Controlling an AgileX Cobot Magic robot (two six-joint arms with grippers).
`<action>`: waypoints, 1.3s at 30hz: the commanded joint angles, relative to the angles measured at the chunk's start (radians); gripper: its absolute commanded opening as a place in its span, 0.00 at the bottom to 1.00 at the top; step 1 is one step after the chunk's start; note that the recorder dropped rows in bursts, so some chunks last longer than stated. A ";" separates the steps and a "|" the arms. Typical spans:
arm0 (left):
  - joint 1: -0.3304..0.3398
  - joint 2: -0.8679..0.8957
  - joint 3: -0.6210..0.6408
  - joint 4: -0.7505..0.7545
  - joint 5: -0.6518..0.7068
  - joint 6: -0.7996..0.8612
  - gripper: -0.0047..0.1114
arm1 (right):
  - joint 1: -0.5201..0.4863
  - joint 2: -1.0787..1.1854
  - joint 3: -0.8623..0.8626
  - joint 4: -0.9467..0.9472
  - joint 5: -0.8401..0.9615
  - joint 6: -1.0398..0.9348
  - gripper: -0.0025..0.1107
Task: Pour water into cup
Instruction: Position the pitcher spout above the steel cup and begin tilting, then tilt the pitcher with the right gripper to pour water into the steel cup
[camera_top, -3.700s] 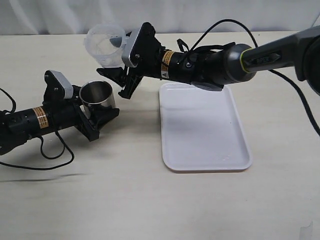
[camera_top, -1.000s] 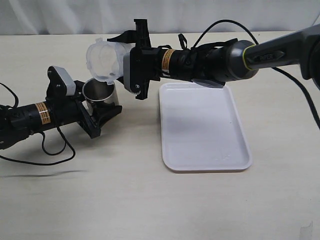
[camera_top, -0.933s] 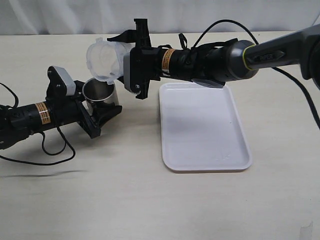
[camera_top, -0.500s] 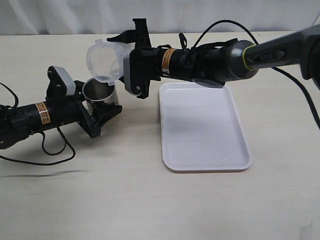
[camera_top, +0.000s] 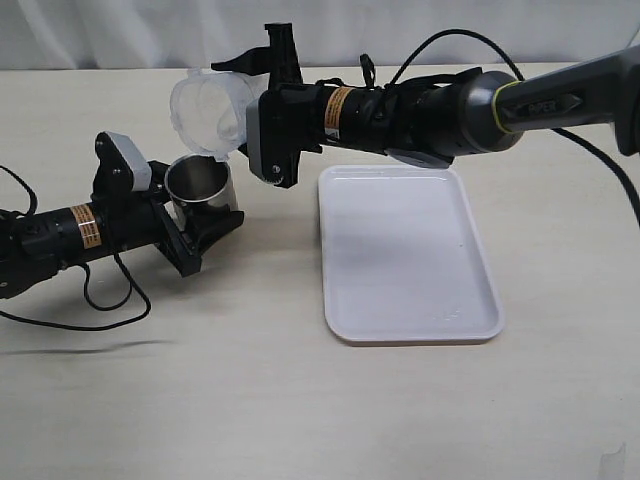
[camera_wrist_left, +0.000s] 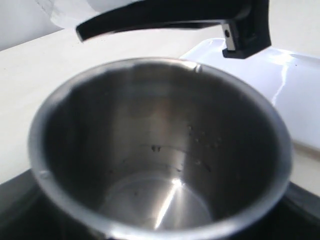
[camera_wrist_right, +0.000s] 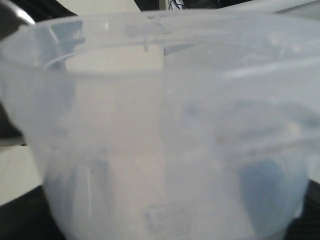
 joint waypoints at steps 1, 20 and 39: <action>-0.008 -0.002 -0.007 0.002 -0.023 -0.004 0.04 | 0.000 -0.017 -0.002 0.010 -0.023 -0.010 0.06; -0.008 -0.002 -0.018 0.057 -0.023 -0.009 0.04 | 0.000 -0.017 -0.002 0.010 -0.019 -0.060 0.06; -0.027 -0.002 -0.035 0.064 -0.023 -0.052 0.04 | 0.000 -0.017 -0.002 0.010 -0.019 -0.135 0.06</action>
